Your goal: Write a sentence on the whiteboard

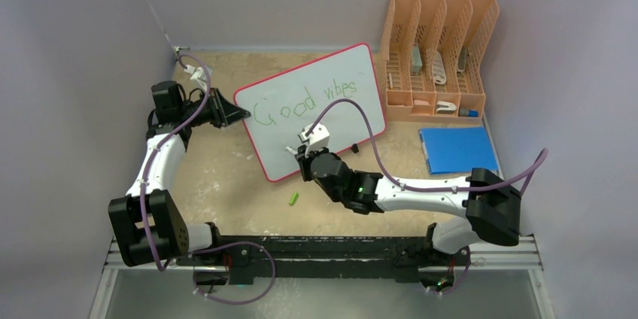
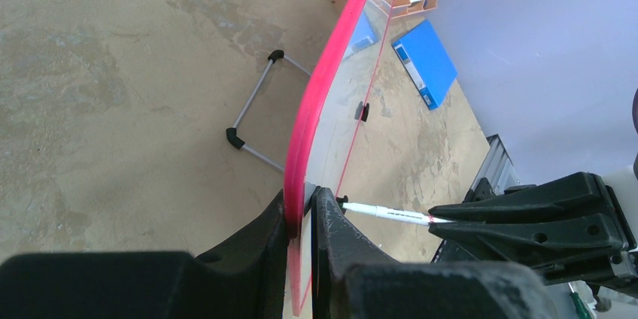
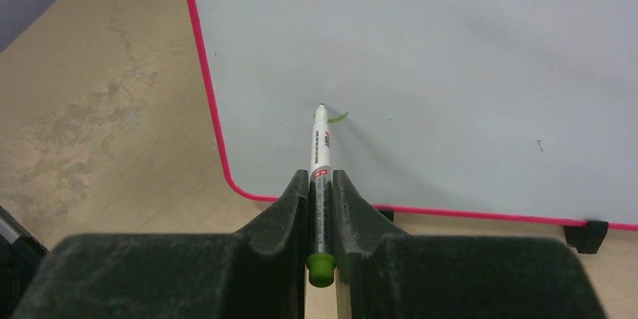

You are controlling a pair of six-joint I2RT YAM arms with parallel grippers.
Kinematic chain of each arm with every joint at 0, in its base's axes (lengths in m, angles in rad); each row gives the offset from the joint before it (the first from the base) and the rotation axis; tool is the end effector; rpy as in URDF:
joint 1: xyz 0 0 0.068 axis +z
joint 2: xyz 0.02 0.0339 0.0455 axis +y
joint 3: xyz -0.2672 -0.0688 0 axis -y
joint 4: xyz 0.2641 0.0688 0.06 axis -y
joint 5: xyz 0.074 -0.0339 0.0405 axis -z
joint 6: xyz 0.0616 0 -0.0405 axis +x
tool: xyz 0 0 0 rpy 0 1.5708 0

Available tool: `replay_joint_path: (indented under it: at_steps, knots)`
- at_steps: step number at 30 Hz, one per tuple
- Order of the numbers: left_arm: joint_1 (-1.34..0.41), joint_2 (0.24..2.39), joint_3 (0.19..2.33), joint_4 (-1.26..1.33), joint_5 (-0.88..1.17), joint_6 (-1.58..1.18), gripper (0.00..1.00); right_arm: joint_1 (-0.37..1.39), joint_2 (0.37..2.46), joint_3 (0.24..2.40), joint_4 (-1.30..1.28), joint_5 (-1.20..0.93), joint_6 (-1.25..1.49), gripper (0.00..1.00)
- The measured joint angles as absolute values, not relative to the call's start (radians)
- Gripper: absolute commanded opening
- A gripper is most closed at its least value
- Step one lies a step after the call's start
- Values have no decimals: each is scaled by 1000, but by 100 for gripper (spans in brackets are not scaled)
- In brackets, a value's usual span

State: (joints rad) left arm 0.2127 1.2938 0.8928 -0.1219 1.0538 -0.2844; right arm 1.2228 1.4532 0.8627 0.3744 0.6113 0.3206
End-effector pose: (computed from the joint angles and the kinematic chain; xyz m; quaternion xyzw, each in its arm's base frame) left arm 0.3084 0.0118 0.2705 0.0597 0.7873 -0.4506 0.4166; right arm 0.1570 0.3292 0.2550 -0.1542 0.7510 0.2487 0.5919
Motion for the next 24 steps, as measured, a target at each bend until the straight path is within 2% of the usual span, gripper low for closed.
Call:
replay_joint_path:
  at_steps: [24]
  knots:
    - [212,1293,893,-122,1053,-284,0,1221,1484,871,380,622,311,0]
